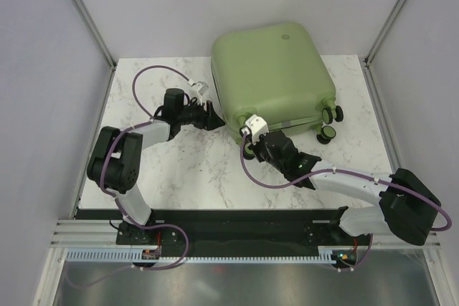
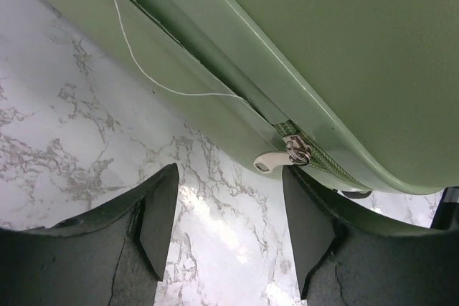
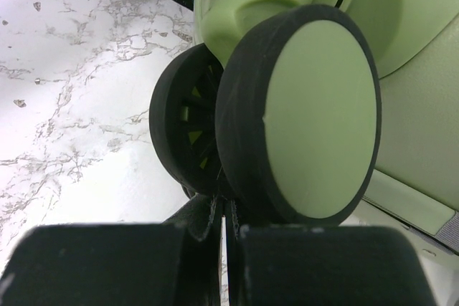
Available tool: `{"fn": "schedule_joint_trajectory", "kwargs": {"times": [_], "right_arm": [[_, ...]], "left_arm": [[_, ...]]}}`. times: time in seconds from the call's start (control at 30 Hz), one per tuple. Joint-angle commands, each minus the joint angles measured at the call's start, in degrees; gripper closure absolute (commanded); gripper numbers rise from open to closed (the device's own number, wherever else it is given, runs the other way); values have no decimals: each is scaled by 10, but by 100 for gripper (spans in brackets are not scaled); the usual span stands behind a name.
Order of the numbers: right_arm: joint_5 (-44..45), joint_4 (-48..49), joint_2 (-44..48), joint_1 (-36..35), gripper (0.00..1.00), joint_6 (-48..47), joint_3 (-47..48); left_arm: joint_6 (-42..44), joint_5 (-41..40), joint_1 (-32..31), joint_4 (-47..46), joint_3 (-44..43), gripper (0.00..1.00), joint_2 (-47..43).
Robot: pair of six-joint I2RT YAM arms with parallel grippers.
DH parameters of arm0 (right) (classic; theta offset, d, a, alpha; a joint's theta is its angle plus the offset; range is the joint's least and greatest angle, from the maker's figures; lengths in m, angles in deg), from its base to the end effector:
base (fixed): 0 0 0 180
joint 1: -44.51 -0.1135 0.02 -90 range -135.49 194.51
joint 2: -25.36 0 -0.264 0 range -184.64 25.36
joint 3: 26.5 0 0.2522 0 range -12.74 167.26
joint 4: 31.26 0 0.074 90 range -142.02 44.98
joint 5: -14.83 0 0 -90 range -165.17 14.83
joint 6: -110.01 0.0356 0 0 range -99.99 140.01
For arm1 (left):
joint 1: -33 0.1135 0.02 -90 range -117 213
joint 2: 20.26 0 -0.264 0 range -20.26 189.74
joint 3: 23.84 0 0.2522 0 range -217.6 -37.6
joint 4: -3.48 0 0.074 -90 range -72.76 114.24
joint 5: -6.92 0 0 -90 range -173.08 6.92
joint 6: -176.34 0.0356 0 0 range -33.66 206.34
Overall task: Pack the luggage
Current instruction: Zip the luggage at the center of the board.
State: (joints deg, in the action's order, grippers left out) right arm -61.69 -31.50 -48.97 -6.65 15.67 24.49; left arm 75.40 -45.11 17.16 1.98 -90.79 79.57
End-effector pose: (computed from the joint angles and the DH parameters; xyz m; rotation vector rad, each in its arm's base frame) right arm 0.1819 0.2127 0.2243 -0.7850 1.8205 0.2997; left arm 0.3442 -0.1204 0.1836 0.4952 2.0817 -0.9763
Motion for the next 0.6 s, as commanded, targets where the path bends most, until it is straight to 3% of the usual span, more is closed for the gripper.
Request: {"fn": "schedule_joint_trajectory", "kwargs": {"times": [0.0, 0.2, 0.27, 0.37, 0.47, 0.57], "right_arm": [[-82, -9, -1, -25, 100, 14, 28], [-81, -20, -5, -25, 100, 6, 34], [-81, -24, -5, -25, 100, 4, 35], [-85, -29, -6, -25, 100, 5, 42], [-89, -45, -6, -25, 100, 16, 53], [-97, -50, 3, -26, 100, 32, 64]], "left_arm": [[-40, 43, -2, -112, -4, 34, 11], [-78, 83, -9, -155, -5, 54, 15], [-93, 95, -10, -169, -2, 69, 12], [-110, 106, -12, -185, 5, 78, 11], [-119, 110, -18, -194, 9, 95, 12], [-124, 110, -27, -199, 11, 98, 10]]}}
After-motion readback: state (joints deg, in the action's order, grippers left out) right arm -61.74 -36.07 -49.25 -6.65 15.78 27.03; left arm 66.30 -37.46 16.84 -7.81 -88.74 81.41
